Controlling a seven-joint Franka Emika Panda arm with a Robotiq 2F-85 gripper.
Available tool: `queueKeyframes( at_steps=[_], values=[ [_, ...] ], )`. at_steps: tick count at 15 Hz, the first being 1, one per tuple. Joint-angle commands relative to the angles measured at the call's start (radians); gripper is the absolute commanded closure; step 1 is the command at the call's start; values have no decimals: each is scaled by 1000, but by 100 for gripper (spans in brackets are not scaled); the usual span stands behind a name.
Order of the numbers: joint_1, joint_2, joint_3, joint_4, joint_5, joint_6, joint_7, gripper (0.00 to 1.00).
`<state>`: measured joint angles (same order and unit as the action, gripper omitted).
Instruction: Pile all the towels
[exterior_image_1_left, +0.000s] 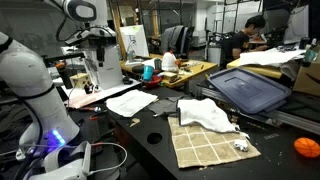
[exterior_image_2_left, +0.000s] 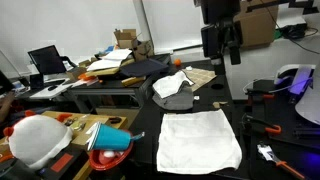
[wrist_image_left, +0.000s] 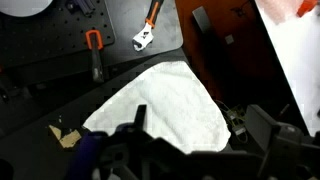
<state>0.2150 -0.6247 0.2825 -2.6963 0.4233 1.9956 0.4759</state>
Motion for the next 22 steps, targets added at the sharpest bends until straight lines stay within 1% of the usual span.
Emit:
queueKeyframes(
  at_steps=[1, 13, 17, 20, 22],
  values=[
    [-3, -1, 2, 1, 1, -3, -1, 0],
    [-6, 4, 4, 3, -2, 0, 4, 0],
    [-39, 17, -3, 1, -38, 17, 5, 0],
    [-85, 35, -22, -3, -84, 39, -4, 0],
    [-126, 54, -50, -2, -122, 55, -13, 0]
  ],
)
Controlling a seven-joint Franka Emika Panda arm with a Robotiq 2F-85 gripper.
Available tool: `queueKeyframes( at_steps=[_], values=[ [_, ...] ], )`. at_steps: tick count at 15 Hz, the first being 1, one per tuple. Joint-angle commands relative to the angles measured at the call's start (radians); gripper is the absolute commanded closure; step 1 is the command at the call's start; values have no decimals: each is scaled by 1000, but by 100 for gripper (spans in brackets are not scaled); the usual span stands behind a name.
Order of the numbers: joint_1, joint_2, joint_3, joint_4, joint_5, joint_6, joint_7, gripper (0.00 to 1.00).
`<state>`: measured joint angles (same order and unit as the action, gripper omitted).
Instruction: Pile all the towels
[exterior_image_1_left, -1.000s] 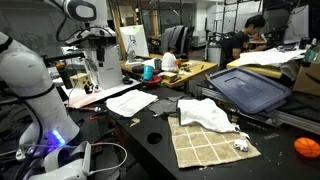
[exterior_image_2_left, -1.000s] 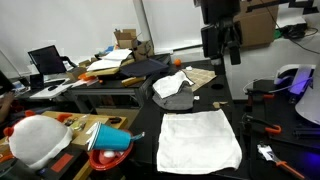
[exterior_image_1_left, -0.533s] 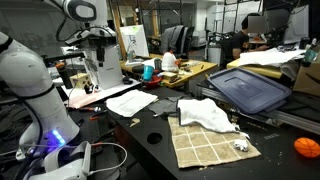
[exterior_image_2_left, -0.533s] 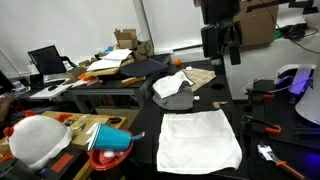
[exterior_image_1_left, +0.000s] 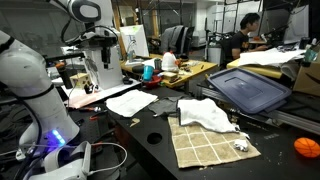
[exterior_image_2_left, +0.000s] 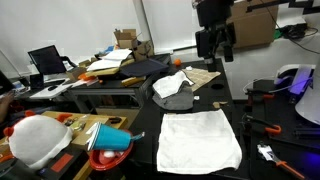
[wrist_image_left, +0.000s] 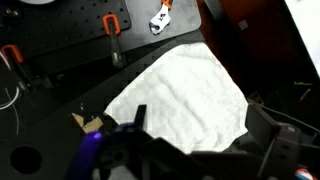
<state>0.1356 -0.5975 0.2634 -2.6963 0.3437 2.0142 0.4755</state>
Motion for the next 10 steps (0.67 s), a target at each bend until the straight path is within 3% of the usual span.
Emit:
queueKeyframes(
  at_steps=[1, 10],
  values=[
    [-69, 39, -48, -1, -62, 47, -19, 0],
    [-268, 295, -253, 111, -218, 206, -108, 0]
  ],
)
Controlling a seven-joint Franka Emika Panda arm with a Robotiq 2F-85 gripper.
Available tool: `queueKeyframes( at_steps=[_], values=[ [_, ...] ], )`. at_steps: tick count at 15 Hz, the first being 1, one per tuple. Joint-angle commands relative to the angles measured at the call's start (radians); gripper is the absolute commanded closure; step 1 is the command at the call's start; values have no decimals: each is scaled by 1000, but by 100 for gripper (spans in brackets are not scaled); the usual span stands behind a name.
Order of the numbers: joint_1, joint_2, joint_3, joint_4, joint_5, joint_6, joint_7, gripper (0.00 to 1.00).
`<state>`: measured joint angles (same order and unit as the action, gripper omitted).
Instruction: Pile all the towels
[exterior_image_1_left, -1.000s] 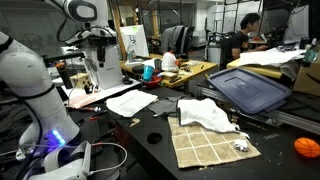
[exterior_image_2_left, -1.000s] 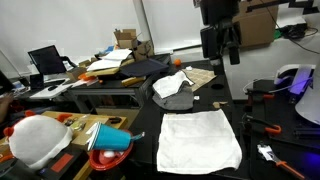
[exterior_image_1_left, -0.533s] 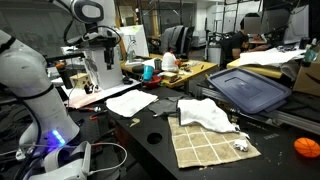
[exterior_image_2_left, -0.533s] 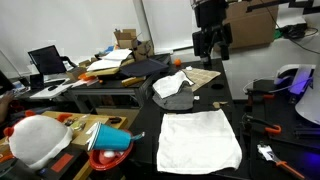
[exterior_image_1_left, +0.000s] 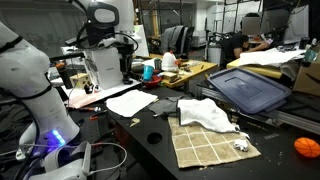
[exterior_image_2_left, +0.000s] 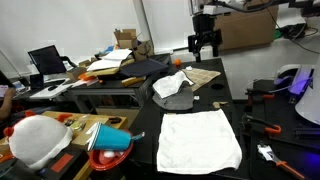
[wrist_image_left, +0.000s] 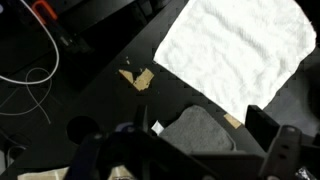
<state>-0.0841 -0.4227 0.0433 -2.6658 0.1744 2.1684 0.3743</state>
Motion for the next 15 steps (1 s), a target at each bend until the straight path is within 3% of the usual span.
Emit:
queueKeyframes(
  at_steps=[1, 5, 10, 15],
  values=[
    [-61, 154, -46, 101, -66, 75, 2, 0],
    [-94, 319, -90, 212, -90, 167, 66, 0],
    [-78, 518, -133, 325, -95, 299, 189, 0],
    [-53, 615, -189, 374, -89, 326, 279, 0]
  ],
)
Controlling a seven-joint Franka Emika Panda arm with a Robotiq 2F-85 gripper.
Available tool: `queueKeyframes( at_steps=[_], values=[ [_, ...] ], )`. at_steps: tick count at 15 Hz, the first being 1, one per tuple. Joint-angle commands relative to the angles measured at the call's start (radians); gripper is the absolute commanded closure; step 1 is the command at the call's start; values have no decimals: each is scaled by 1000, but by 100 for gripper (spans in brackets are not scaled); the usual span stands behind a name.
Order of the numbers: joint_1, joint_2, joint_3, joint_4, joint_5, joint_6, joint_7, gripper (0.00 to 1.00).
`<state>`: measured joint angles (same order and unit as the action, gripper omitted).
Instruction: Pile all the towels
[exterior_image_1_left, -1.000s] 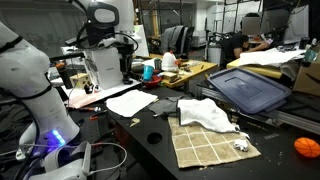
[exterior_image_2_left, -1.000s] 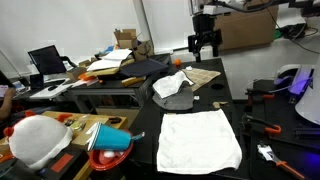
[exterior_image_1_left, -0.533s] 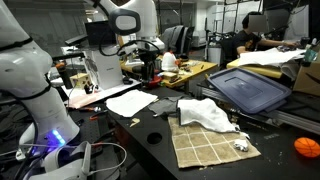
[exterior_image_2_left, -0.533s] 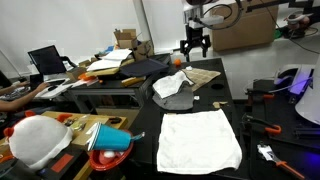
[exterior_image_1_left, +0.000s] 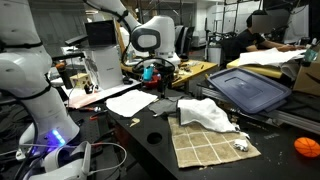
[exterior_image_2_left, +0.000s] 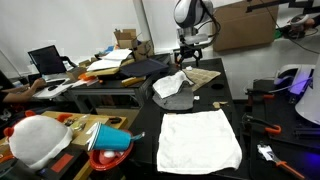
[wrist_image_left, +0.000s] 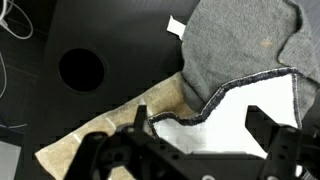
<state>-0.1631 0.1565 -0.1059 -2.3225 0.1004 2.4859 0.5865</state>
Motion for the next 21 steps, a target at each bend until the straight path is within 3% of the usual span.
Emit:
queueKeyframes(
  at_steps=[1, 9, 17, 21],
  values=[
    [28, 47, -54, 30, -18, 13, 81, 0],
    [37, 171, -157, 46, -50, 80, 201, 0],
    [97, 286, -211, 153, -50, 152, 283, 0],
    [120, 306, -229, 144, -64, 169, 287, 0]
  ],
)
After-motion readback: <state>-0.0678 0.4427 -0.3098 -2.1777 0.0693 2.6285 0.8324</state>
